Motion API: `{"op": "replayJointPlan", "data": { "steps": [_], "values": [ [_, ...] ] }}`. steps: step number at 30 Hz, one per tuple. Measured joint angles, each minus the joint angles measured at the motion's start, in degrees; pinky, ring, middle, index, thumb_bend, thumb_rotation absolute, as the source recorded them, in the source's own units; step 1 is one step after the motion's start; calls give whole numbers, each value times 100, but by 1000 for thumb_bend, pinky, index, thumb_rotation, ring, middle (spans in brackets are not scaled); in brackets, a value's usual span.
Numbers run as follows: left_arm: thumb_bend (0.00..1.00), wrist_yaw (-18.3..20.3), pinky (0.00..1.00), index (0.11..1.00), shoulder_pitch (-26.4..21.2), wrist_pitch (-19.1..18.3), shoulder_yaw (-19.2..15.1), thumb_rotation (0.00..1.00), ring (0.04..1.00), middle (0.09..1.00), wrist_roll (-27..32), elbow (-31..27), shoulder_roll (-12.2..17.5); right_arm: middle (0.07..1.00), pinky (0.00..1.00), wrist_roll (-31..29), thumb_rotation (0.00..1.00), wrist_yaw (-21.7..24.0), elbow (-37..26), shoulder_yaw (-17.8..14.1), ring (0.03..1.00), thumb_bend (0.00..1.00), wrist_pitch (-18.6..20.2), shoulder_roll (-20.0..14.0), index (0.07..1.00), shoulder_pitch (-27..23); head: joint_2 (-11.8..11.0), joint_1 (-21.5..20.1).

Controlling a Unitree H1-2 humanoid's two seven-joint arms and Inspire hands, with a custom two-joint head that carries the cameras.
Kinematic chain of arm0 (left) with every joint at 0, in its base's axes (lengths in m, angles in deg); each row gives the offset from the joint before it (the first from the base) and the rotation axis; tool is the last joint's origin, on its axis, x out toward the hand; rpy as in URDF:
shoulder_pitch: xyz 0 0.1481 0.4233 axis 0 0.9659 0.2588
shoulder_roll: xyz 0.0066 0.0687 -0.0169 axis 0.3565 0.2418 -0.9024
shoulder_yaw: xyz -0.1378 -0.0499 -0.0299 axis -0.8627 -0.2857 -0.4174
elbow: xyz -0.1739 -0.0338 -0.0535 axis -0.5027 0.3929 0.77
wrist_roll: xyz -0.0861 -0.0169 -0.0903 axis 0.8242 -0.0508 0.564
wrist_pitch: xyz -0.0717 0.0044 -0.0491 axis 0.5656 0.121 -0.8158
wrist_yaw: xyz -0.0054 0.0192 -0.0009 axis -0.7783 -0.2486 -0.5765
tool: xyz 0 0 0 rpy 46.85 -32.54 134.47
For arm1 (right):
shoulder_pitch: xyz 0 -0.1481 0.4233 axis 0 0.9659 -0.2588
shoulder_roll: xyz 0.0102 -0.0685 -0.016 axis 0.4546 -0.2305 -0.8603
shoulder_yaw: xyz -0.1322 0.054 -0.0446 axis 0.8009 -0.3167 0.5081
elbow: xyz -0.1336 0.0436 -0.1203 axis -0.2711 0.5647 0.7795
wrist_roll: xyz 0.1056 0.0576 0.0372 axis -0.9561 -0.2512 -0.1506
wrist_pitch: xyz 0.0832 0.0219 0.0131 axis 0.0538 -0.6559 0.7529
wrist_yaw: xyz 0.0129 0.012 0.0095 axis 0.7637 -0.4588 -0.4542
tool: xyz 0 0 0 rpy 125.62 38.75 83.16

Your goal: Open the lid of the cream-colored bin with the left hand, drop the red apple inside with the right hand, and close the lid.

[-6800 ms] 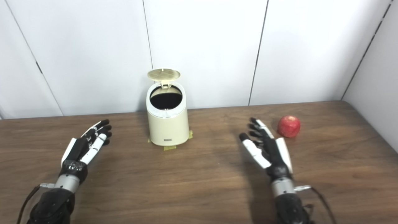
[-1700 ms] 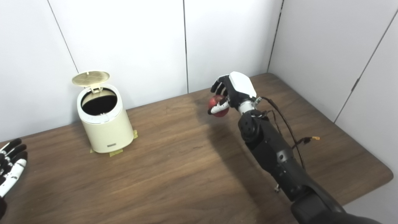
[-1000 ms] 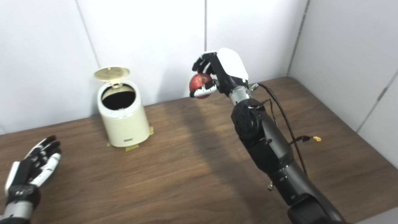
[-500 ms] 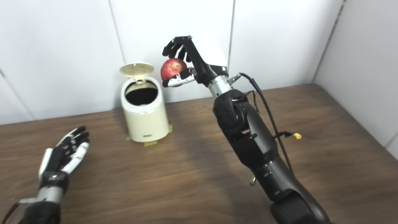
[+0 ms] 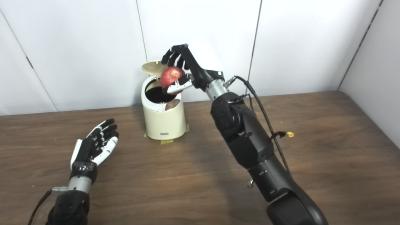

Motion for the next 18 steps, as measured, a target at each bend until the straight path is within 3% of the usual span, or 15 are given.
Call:
{"op": "replayJointPlan", "data": {
  "steps": [12,18],
  "values": [
    [319,-98,827,866,3,-51,48,335,852,841,-76,-153,-13,506,322,96,0,-704,1146,139,397,496,-324,303,525,-266,9,70],
    [313,-105,836,868,30,-115,68,312,856,844,-78,-190,-31,511,327,156,0,-1493,1692,142,404,496,-787,342,523,-386,26,149]
  ]
}}
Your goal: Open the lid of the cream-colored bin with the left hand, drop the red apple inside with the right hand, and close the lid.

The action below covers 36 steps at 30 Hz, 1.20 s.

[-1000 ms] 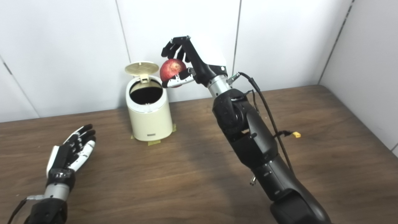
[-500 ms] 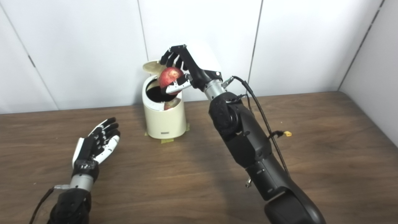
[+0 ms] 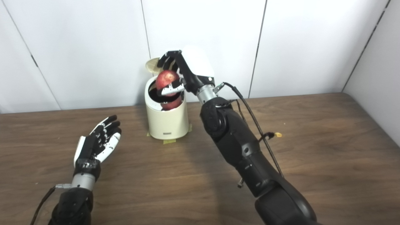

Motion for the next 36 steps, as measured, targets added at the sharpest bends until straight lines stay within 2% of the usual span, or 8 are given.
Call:
{"op": "replayJointPlan", "data": {
  "steps": [4,9,16,19,21,24,30,36],
  "values": [
    [329,-17,833,865,27,-54,49,321,853,836,-104,-28,-27,504,329,-20,0,-417,362,-39,405,496,-164,44,528,-14,26,44],
    [314,-31,822,863,44,-124,54,285,843,835,-126,-164,-91,498,336,-81,0,-624,616,-31,398,495,-316,67,536,-40,53,70],
    [311,-52,832,864,43,-162,54,317,844,832,-151,-202,-114,517,320,-73,0,-752,881,33,423,493,-506,69,555,-164,70,88],
    [306,-51,816,865,43,-176,55,322,841,833,-151,-205,-116,536,398,66,0,-658,858,152,432,514,-315,64,510,-163,79,97],
    [324,-52,829,864,43,-178,57,336,850,832,-155,-213,-116,631,481,168,109,-581,795,240,577,522,-177,52,498,-162,88,105],
    [325,-59,824,868,43,-182,55,327,850,833,-162,-224,-119,674,541,257,137,-453,669,304,642,524,-25,34,496,-161,88,105],
    [330,-58,822,867,43,-181,49,313,850,834,-156,-225,-138,697,676,308,151,-179,547,347,687,524,257,-15,496,-160,88,114],
    [324,-52,820,871,42,-181,37,293,853,839,-125,-225,-136,738,726,359,155,-154,543,373,737,523,530,-19,497,-152,97,114]
  ]
}}
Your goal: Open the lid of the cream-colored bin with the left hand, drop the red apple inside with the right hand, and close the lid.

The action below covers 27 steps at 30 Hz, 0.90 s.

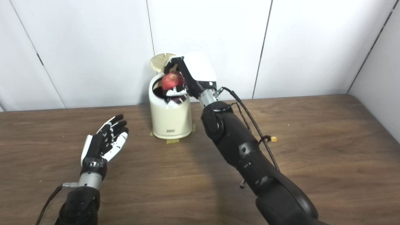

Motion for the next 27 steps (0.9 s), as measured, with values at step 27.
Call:
{"op": "replayJointPlan", "data": {
  "steps": [27],
  "values": [
    [320,0,834,874,0,-8,-4,268,860,842,-7,-28,-2,479,366,-441,0,-253,-199,-173,419,517,-472,-41,528,91,26,-9]
  ]
}}
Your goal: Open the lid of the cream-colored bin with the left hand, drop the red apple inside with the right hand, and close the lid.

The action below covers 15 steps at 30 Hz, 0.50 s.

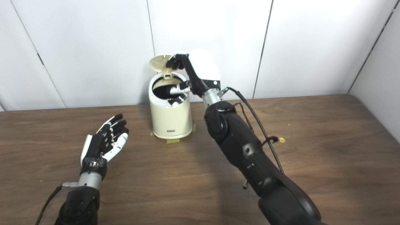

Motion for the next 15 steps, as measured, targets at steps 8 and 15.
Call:
{"op": "replayJointPlan", "data": {
  "steps": [8,15],
  "values": [
    [335,-1,829,874,-7,-45,-2,280,861,847,-4,-90,2,479,359,-60,0,225,-932,-105,409,517,9,-75,532,375,9,-9],
    [322,0,816,872,-9,-44,-16,273,856,844,0,-89,15,474,388,-36,0,335,-1497,-287,428,521,35,-277,512,437,9,-35]
  ]
}}
